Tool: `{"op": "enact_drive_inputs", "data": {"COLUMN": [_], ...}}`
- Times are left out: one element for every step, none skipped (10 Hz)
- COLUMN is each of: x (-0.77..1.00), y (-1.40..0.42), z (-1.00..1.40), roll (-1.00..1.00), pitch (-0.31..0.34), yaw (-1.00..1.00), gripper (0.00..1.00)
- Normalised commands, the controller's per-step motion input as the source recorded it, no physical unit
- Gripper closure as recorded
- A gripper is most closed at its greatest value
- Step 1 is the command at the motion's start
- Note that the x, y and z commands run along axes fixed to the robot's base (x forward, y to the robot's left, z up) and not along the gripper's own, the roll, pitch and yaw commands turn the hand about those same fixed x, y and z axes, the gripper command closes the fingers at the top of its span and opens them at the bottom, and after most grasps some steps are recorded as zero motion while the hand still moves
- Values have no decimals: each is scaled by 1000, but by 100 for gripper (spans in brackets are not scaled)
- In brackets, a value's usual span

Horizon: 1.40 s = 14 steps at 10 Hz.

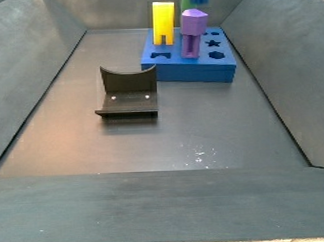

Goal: Pick up the star object. Move up. Move to above the board. Insert the star object.
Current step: Insert the star object.

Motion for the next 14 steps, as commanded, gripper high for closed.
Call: {"op": "enact_drive_inputs", "data": {"x": [-717, -714, -543, 0, 74, 143, 0, -94, -209, -231, -154, -63, 0, 86], "y": [237, 120, 0, -214, -229, -209, -49, 0, 0, 0, 0, 0, 0, 0], "z": [-580, -597, -617, -557, -500, -457, -343, -220, -246, -283, -294, -257, -191, -169], "roll": [-229, -214, -150, -76, 0, 0, 30, 117, 163, 170, 147, 66, 0, 0], "pitch": [-240, -240, -267, -251, -149, -113, -59, 0, 0, 0, 0, 0, 0, 10], "yaw": [-294, -357, -420, -643, -766, -791, -563, -191, -100, -106, -189, -197, -206, -303], "gripper": [100, 100, 100, 100, 100, 100, 100, 100, 100, 100, 100, 100, 100, 100]}}
